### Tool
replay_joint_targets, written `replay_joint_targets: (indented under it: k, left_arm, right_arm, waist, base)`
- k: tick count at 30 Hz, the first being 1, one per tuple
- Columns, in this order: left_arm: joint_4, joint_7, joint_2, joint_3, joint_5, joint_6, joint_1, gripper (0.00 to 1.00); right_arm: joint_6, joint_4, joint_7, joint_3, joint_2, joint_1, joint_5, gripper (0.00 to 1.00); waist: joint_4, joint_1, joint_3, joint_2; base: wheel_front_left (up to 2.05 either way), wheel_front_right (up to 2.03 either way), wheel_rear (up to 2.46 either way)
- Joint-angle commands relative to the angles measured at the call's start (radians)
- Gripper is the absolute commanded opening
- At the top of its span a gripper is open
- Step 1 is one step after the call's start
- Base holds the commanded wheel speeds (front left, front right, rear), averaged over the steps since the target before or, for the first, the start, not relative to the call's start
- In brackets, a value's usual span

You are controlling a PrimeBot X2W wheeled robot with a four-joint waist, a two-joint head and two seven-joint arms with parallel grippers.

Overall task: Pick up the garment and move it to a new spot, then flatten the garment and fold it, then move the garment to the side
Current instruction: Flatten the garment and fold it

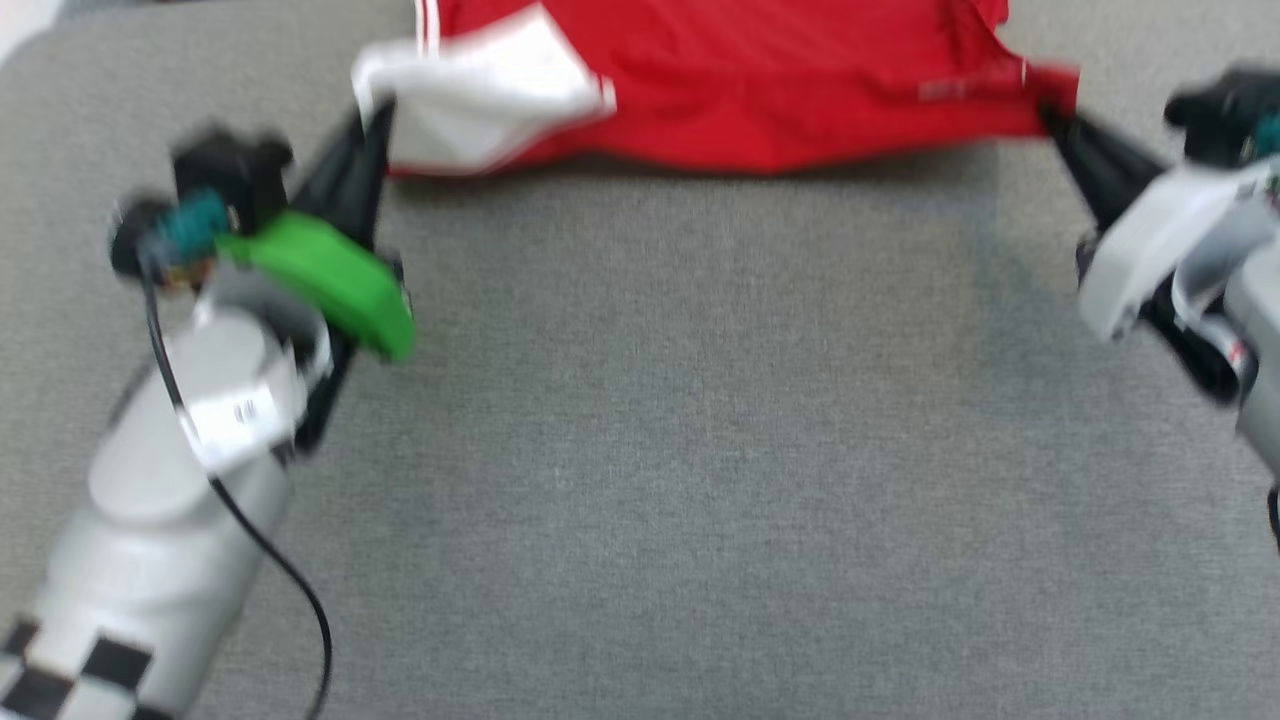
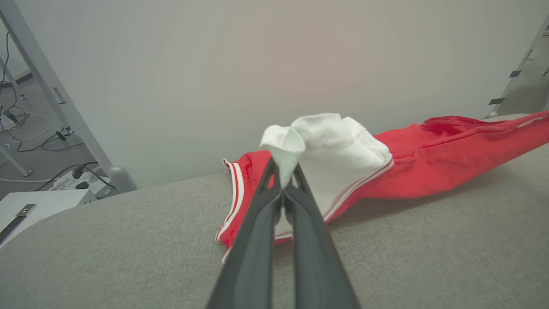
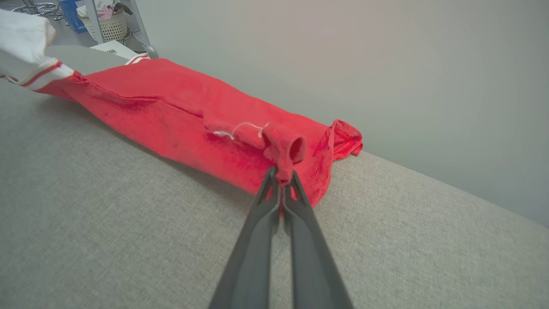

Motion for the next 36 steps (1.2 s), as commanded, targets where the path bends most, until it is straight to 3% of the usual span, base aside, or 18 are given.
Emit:
replay_joint_targets:
  k: [1, 4, 16, 29, 36]
  left_arm:
    - [-0.021, -0.009, 0.012, 0.004, -0.016, 0.012, 0.069, 0.00]
    - [-0.114, -0.011, 0.042, 0.013, -0.062, 0.056, 0.307, 0.00]
    - [-0.326, 0.023, 0.071, 0.001, -0.189, 0.165, 0.767, 0.00]
    - [-0.436, 0.131, 0.101, -0.076, -0.247, 0.195, 0.975, 0.00]
    - [-0.451, 0.101, 0.112, -0.071, -0.207, 0.190, 0.929, 0.00]
  right_arm:
    - [-0.001, -0.021, -0.005, 0.016, -0.015, 0.052, 0.016, 0.00]
    - [-0.001, -0.096, 0.003, 0.056, -0.078, 0.216, 0.060, 0.00]
    - [-0.001, -0.223, -0.002, 0.019, -0.184, 0.564, 0.123, 0.00]
    - [-0.001, -0.353, 0.046, -0.131, -0.244, 0.907, 0.154, 0.00]
    - [-0.001, -0.411, 0.096, -0.249, -0.223, 0.971, 0.101, 0.00]
  waist:
    - [0.019, 0.0001, -0.102, 0.0000]
    - [0.017, 0.0001, -0.168, 0.0000]
    - [0.026, 0.0001, -0.284, 0.0000]
    - [0.047, 0.0001, -0.335, 0.0000]
    - [0.047, 0.0001, -0.321, 0.0000]
  base:
    - [0.00, 0.00, 0.00]
    - [0.00, 0.00, 0.00]
    - [0.00, 0.00, 0.00]
    - [0.00, 0.00, 0.00]
    - [0.00, 0.00, 0.00]
